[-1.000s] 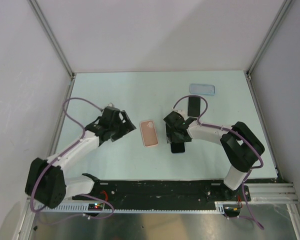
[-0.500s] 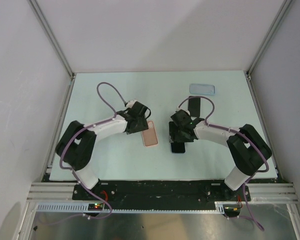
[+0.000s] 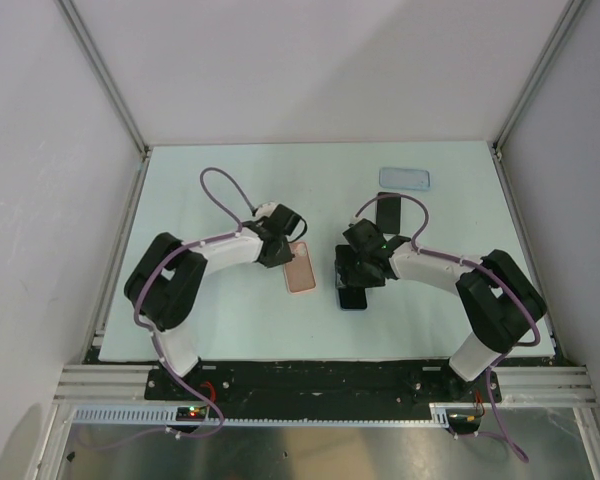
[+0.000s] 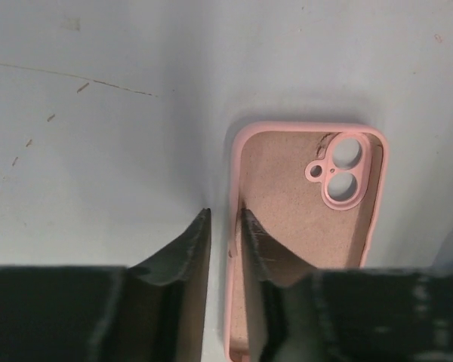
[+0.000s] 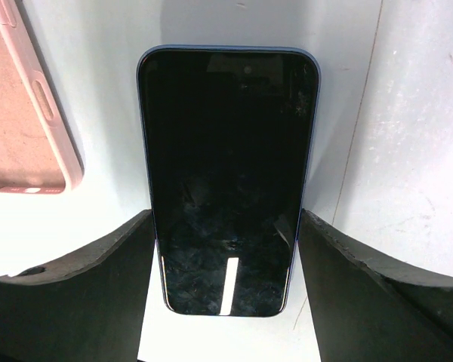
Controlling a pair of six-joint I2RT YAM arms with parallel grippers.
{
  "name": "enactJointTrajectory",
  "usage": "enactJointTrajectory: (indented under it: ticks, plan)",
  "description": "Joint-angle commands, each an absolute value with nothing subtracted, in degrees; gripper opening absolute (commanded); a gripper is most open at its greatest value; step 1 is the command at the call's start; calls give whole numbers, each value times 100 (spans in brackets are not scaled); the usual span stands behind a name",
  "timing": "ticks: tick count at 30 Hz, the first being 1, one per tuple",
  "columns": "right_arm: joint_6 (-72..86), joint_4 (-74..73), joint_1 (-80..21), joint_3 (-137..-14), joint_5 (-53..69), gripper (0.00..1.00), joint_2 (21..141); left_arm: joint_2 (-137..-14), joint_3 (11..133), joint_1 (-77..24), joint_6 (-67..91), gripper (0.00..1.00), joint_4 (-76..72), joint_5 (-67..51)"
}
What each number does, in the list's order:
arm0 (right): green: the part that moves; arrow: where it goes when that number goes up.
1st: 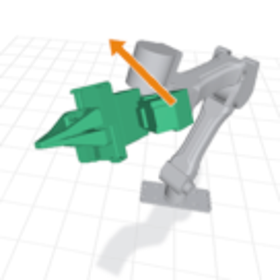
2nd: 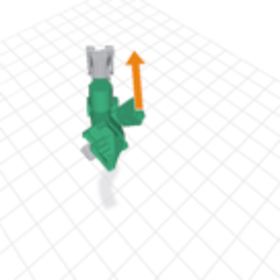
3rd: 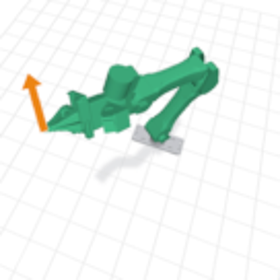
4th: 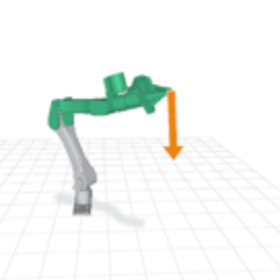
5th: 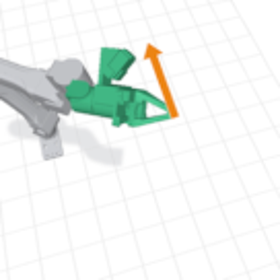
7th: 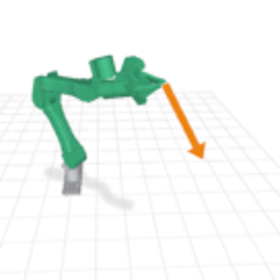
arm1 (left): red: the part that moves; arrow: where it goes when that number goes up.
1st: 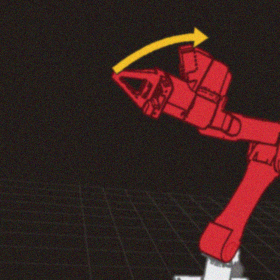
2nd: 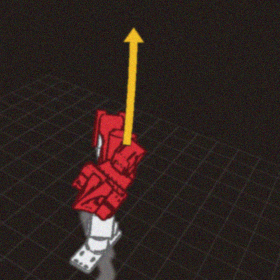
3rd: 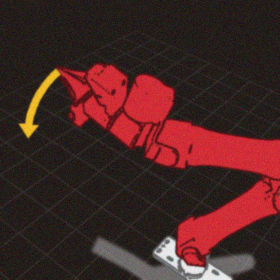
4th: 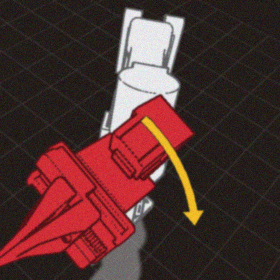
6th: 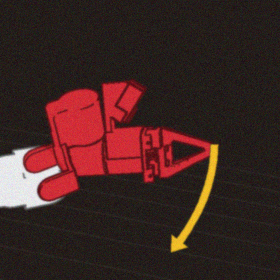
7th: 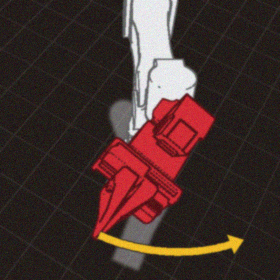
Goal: Put the phone into the phone case
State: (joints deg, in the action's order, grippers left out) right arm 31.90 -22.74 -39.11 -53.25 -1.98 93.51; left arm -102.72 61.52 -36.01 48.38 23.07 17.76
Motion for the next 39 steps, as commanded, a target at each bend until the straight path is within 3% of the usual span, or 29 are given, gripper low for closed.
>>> enactJointTrajectory:
  ticks: [1,6,13,22,29,39]
  plan:
    - [3164,-1973,-3890,-5317,98,45,9129,-10007,5914,-3678,5397,22,2316,1878]
    - [3105,-1793,-3897,-5329,210,45,9107,-9590,5604,-3764,5675,12,2316,1813]
    - [2954,-1718,-3923,-5462,236,45,9097,-9068,5106,-3920,6172,10,2320,1645]
    - [2630,-1701,-4221,-5768,225,46,9028,-8525,4703,-4187,6629,16,2328,1546]
    - [2521,-1959,-4540,-6266,125,46,9299,-8007,4609,-4159,6527,39,2328,1652]
    - [2464,-2534,-5096,-7218,-251,46,10034,-6949,4061,-3038,6060,41,2338,1583]
